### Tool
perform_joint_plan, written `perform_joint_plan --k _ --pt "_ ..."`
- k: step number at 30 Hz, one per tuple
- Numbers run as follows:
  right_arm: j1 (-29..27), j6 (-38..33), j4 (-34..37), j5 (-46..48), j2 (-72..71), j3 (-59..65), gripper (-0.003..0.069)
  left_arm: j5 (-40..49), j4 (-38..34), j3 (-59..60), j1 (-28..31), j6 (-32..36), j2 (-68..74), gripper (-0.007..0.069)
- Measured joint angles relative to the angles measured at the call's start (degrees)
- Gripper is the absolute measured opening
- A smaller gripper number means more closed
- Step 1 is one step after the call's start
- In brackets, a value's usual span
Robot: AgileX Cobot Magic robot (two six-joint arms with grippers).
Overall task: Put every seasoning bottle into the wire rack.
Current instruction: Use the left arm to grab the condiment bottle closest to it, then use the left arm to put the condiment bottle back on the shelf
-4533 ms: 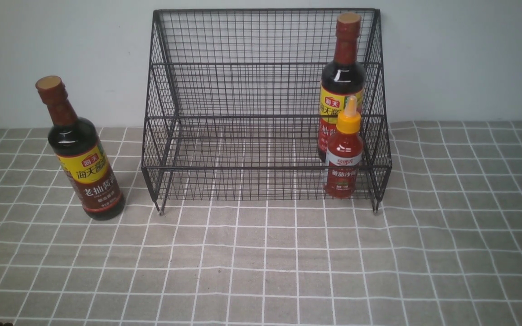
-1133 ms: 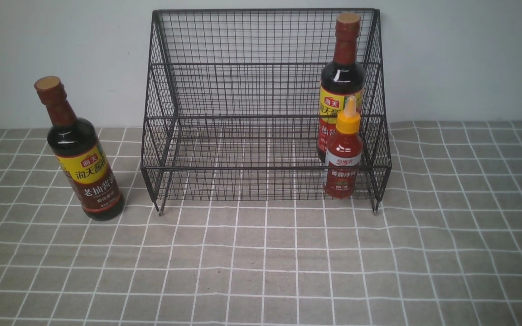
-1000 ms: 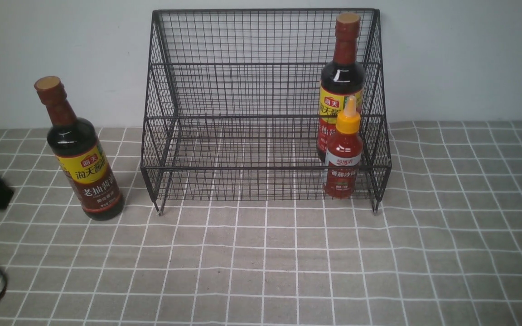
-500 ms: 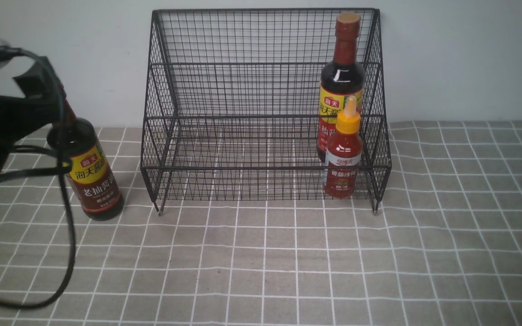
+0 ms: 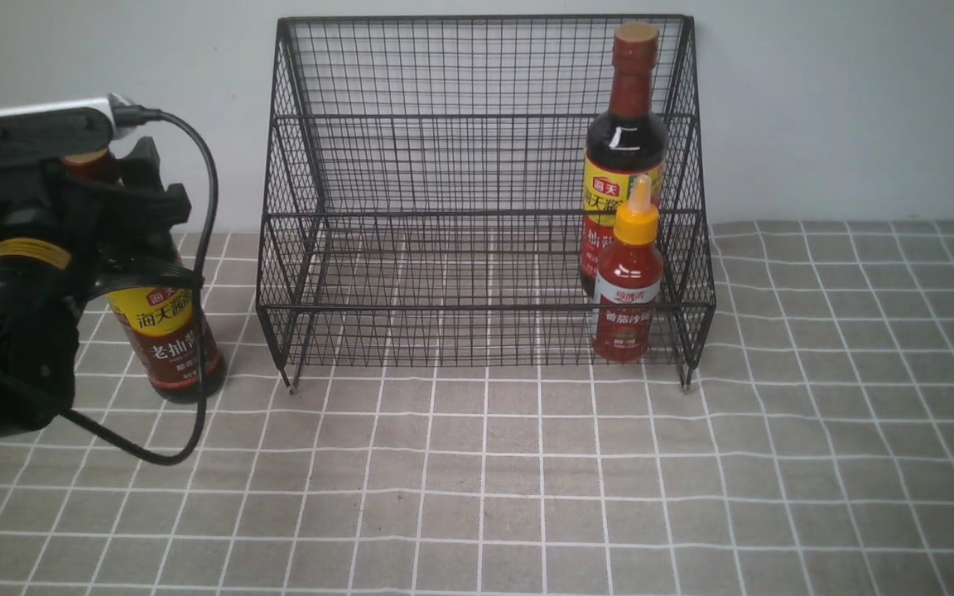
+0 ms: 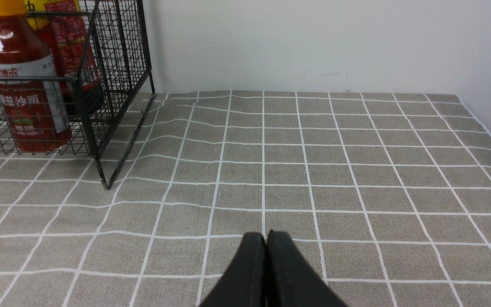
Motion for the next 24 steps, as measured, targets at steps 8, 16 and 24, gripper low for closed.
perform_joint_plan --k 8,16,24 --pt "0.00 0.00 0.00 0.00 0.00 0.00 -0.0015 -0.62 -0.07 -0.50 0.00 0.02 2.27 0.0254" --pt "0.00 0.00 0.00 0.00 0.00 0.00 -0.0015 5.68 3.45 -0.03 0.00 -0.09 -1.92 0.0256" --pt "0.00 0.00 0.00 0.00 0.00 0.00 -0.0015 23.97 5.42 -7.13 0.00 0.05 -12.19 0.0256"
